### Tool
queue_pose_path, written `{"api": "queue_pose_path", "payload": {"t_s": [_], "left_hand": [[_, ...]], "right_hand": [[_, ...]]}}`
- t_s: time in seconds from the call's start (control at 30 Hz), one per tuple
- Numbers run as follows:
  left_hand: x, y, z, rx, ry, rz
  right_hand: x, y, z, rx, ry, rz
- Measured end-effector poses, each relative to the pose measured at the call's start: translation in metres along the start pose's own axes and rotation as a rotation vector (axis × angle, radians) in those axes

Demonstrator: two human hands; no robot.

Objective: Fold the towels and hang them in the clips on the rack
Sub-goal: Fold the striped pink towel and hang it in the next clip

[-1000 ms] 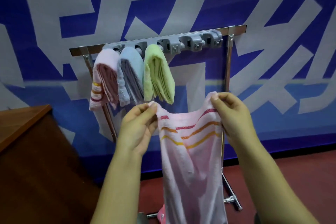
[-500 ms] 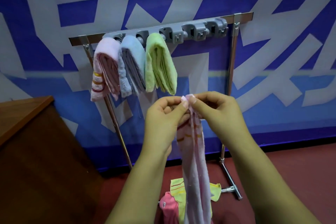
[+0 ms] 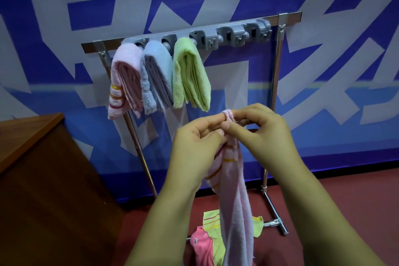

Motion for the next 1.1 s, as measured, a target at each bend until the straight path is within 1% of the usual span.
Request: {"api": "queue_pose_path", "payload": {"t_s": [0.13, 0.2, 0.23, 0.3, 0.33, 0.37, 0.43, 0.5, 0.6, 0.67, 0.8, 0.87, 0.97, 1.03, 1.1], "left_hand": [[-0.001, 0.002, 0.003, -0.051, -0.011, -0.107], [0.0, 0.011, 0.003, -0.009, -0.082, -0.085], [0.002, 0.019, 0.002, 0.05, -0.149, -0.032], [0.007, 0.035, -0.003, 0.256, -0.29, 0.058], [0.009, 0.039, -0.007, 0.381, -0.332, 0.055], [0.011, 0.042, -0.012, 0.486, -0.343, 0.018], [0.012, 0.041, -0.024, 0.586, -0.299, -0.103], [0.009, 0.039, -0.031, 0.571, -0.273, -0.178], [0.003, 0.036, -0.039, 0.412, -0.176, -0.247], [0.001, 0.036, -0.042, 0.334, -0.112, -0.239], [0.001, 0.04, -0.041, 0.164, -0.139, -0.204], [0.003, 0.047, -0.037, 0.203, -0.197, -0.193], [0.006, 0.053, -0.033, 0.401, -0.297, -0.212], [0.008, 0.057, -0.032, 0.48, -0.309, -0.215], [0.01, 0.062, -0.033, 0.496, -0.297, -0.235]], "right_hand": [[0.003, 0.005, -0.002, -0.014, 0.047, -0.013], [0.005, 0.007, -0.001, 0.044, 0.032, -0.031], [0.006, 0.008, 0.001, 0.092, 0.013, -0.032], [0.007, 0.009, 0.004, 0.188, -0.041, -0.04], [0.007, 0.009, 0.005, 0.22, -0.06, -0.048], [0.008, 0.009, 0.006, 0.243, -0.072, -0.053], [0.009, 0.01, 0.005, 0.285, -0.087, -0.057], [0.011, 0.011, 0.004, 0.333, -0.094, -0.052], [0.012, 0.014, 0.003, 0.361, -0.094, -0.03], [0.013, 0.016, 0.002, 0.386, -0.094, -0.017], [0.014, 0.025, 0.003, 0.401, -0.107, 0.037], [0.015, 0.028, 0.005, 0.405, -0.115, 0.058], [0.016, 0.03, 0.007, 0.401, -0.119, 0.052], [0.016, 0.03, 0.007, 0.391, -0.121, 0.047], [0.016, 0.033, 0.008, 0.387, -0.121, 0.062]]}}
Point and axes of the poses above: each hand's wrist, its own x-axis towards the middle knuckle, its own y-axis out of the back of the hand, z = x × y, the point moved 4 cm from there along x, towards the middle knuckle, and after that the axes turned 9 degrees about x, right-handed, at the moved point
